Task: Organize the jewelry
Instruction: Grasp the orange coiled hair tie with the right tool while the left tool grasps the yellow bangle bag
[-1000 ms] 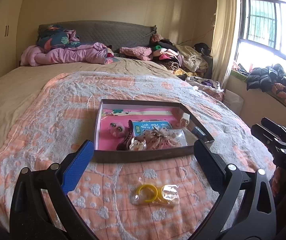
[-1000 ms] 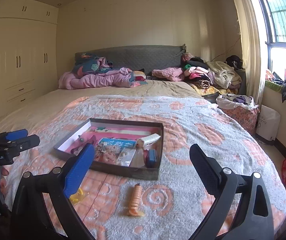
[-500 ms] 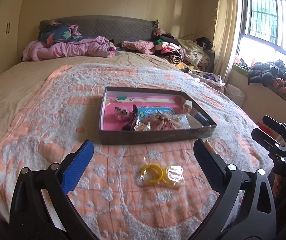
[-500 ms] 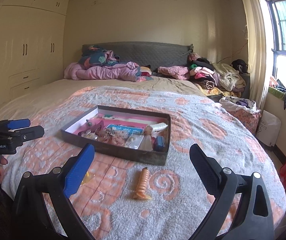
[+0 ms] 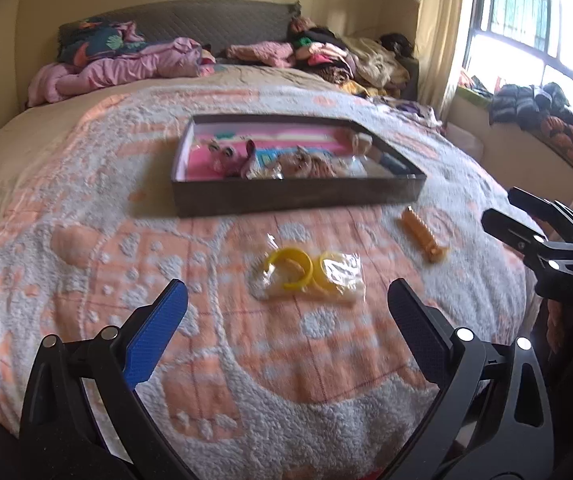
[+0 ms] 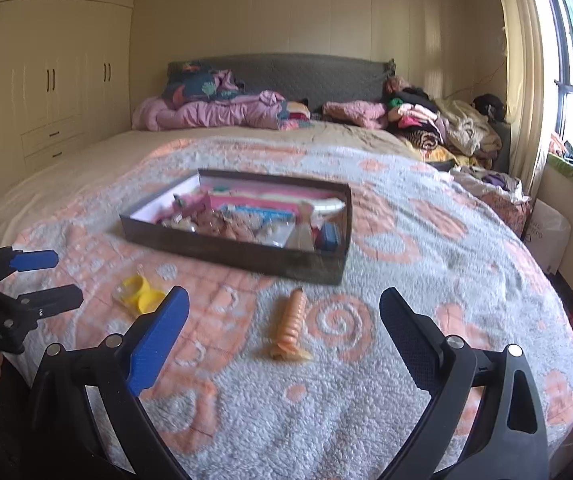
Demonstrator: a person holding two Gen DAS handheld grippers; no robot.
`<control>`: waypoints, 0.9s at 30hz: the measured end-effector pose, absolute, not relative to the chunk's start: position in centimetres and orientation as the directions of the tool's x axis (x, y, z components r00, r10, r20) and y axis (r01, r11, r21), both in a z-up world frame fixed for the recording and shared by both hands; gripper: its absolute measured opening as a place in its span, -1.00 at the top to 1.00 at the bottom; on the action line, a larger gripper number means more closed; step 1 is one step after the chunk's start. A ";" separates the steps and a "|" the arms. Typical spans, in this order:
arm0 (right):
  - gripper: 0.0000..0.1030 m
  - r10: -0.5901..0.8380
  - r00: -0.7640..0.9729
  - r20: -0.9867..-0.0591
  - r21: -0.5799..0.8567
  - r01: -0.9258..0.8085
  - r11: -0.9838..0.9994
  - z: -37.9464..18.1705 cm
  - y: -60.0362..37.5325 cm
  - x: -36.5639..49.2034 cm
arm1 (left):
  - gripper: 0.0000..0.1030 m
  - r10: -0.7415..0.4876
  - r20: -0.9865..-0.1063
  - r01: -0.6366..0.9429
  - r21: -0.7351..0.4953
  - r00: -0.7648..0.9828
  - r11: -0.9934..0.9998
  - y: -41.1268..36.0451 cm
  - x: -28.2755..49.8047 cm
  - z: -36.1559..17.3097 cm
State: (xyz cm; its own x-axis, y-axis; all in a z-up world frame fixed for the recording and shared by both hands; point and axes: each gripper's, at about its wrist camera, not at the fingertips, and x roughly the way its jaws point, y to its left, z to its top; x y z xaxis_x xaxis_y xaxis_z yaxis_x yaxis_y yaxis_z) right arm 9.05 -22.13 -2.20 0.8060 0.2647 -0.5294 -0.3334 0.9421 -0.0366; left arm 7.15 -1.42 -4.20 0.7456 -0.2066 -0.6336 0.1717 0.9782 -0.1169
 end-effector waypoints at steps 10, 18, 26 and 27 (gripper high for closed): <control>-0.80 0.238 0.742 -0.627 -0.025 -0.324 0.946 -5.9 -22.6 12.2 | -0.78 -0.204 -0.692 0.204 -0.083 0.692 0.975 -3.2 10.0 -7.2; -0.28 0.261 0.668 -0.696 0.025 -0.341 0.940 -8.1 -22.2 15.8 | -0.78 -0.233 -0.710 0.234 -0.098 0.664 0.967 -4.5 12.0 -8.6; 0.64 0.297 0.641 -0.708 0.039 -0.385 0.922 -8.4 -21.8 15.6 | -0.78 -0.226 -0.710 0.234 -0.089 0.667 0.968 -5.0 13.1 -8.9; 0.64 0.306 0.639 -0.705 0.050 -0.386 0.921 -8.2 -21.9 15.4 | -0.78 -0.228 -0.709 0.236 -0.090 0.667 0.968 -5.0 13.2 -8.8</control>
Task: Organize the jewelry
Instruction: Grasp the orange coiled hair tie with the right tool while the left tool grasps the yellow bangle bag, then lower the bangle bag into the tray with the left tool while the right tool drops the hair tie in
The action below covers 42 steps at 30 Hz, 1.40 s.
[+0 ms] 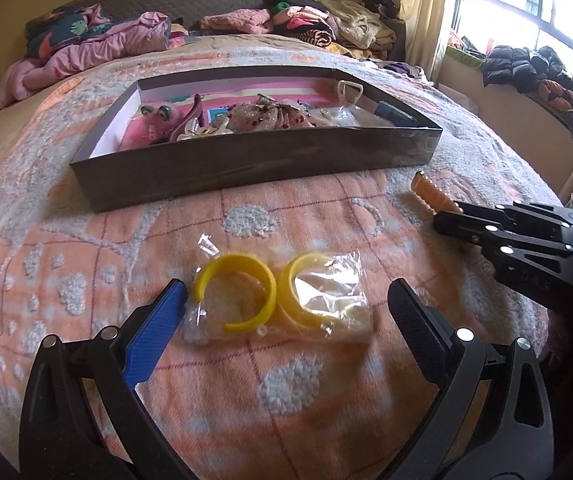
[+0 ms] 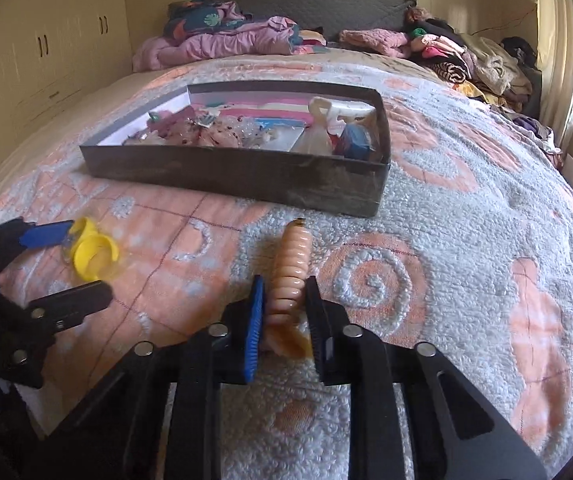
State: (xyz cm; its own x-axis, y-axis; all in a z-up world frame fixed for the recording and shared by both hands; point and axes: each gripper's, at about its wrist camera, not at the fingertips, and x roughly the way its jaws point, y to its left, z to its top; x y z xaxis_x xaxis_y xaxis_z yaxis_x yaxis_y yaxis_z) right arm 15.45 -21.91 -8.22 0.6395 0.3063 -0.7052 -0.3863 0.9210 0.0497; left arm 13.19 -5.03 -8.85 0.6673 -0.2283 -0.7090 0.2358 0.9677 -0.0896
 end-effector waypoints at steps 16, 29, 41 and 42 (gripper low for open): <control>0.65 0.375 0.668 -0.643 0.085 -0.423 0.902 -4.9 -21.6 11.9 | -0.41 -0.282 -0.679 0.275 -0.121 0.678 0.954 -5.1 12.1 -7.2; 0.65 0.426 0.683 -0.593 0.046 -0.500 0.865 -1.9 -18.8 10.5 | -0.41 -0.235 -0.629 0.198 -0.131 0.740 0.972 -1.2 10.9 -4.1; 0.65 0.459 0.694 -0.555 0.013 -0.544 0.839 0.2 -16.6 10.9 | -0.41 -0.206 -0.564 0.142 -0.156 0.799 0.978 2.2 10.9 -0.7; 0.65 0.461 0.696 -0.551 0.011 -0.546 0.838 0.4 -16.5 11.0 | -0.41 -0.201 -0.558 0.137 -0.154 0.805 0.978 2.4 11.0 -0.3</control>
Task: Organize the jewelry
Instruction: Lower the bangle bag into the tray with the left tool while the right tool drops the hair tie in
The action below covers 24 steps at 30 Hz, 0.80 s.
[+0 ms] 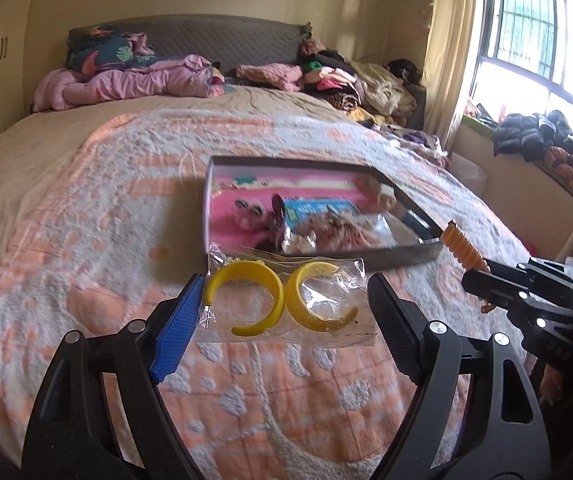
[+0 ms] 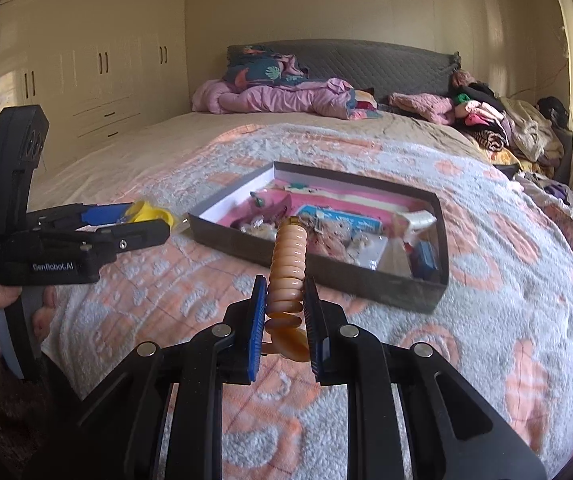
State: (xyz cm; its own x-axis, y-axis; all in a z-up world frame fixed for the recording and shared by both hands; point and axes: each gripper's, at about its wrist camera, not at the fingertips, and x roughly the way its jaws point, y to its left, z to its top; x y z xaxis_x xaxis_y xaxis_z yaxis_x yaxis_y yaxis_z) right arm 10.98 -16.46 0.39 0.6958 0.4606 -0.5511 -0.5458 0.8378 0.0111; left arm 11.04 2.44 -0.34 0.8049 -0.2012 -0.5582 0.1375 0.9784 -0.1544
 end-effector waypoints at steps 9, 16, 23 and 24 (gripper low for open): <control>0.65 0.469 0.715 -0.519 -0.001 -0.549 0.836 1.9 -15.6 12.4 | -0.41 -0.187 -0.517 0.124 -0.154 0.835 0.980 3.7 12.3 1.7; 0.65 0.460 0.739 -0.493 -0.006 -0.531 0.847 3.0 -15.8 14.0 | -0.41 -0.186 -0.495 0.125 -0.155 0.849 0.980 4.1 13.9 2.5; 0.65 0.438 0.767 -0.468 -0.007 -0.499 0.866 3.8 -16.3 16.0 | -0.41 -0.192 -0.479 0.131 -0.158 0.857 0.979 3.9 16.0 3.3; 0.65 0.434 0.770 -0.468 -0.007 -0.495 0.869 3.8 -16.4 16.4 | -0.41 -0.192 -0.480 0.131 -0.158 0.856 0.979 3.9 16.4 3.2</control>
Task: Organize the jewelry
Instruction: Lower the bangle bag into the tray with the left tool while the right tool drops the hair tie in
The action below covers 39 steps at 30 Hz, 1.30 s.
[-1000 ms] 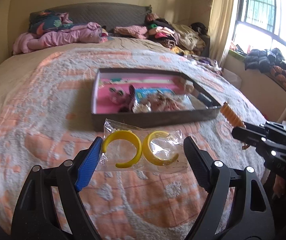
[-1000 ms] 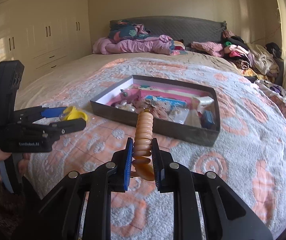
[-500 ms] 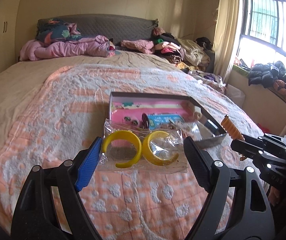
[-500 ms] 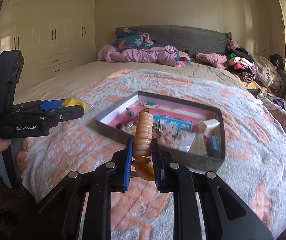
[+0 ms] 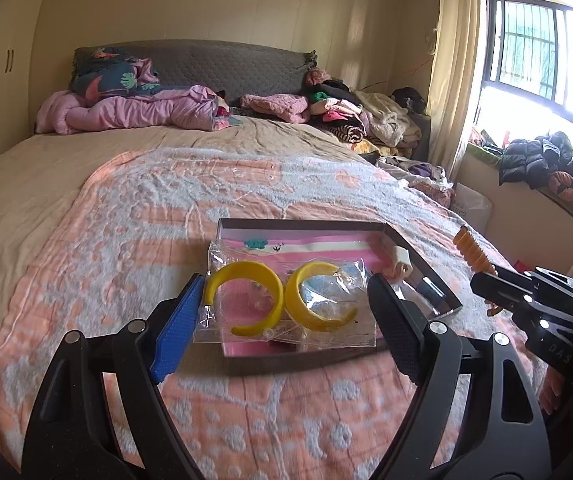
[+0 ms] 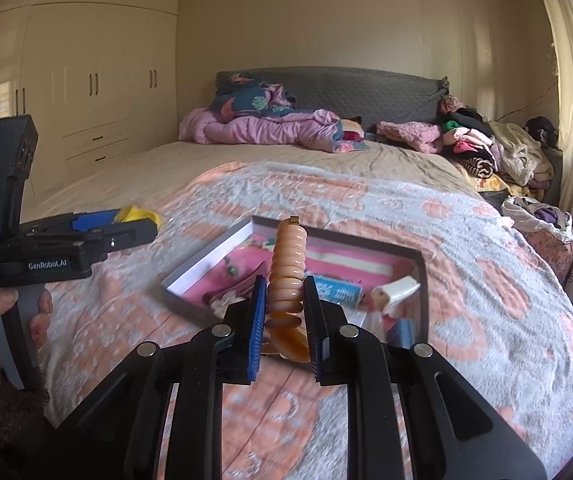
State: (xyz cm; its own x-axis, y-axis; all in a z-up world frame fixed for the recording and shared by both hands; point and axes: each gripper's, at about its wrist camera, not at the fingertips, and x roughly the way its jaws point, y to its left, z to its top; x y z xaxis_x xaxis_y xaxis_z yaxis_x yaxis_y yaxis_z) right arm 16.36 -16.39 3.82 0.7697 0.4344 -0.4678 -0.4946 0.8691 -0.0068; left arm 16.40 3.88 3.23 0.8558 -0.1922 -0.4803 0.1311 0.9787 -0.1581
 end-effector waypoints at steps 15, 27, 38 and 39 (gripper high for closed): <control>0.65 0.354 0.760 -0.545 0.005 -0.419 0.908 0.3 -17.3 22.4 | -0.41 -0.200 -0.558 0.138 -0.152 0.805 0.979 2.7 22.5 -0.6; 0.65 0.348 0.686 -0.639 0.046 -0.417 0.908 -3.9 -16.5 25.6 | -0.41 -0.175 -0.608 0.114 -0.138 0.774 0.984 3.0 24.4 -3.3; 0.62 0.364 0.655 -0.662 0.040 -0.454 0.890 -4.5 -15.1 25.4 | -0.55 -0.149 -0.615 0.085 -0.132 0.774 0.988 3.3 24.4 -3.6; 0.58 0.367 0.654 -0.661 0.044 -0.454 0.890 -4.5 -15.2 25.2 | -0.57 -0.150 -0.614 0.084 -0.134 0.775 0.987 3.4 24.3 -3.5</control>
State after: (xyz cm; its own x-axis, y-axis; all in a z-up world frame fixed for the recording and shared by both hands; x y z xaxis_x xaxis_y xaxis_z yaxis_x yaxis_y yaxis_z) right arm 25.21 -15.19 -4.47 0.6545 0.3666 -0.6612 -0.4541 0.8899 0.0440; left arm 24.27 3.36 -3.53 0.7753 -0.1496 -0.6136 0.0842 0.9874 -0.1342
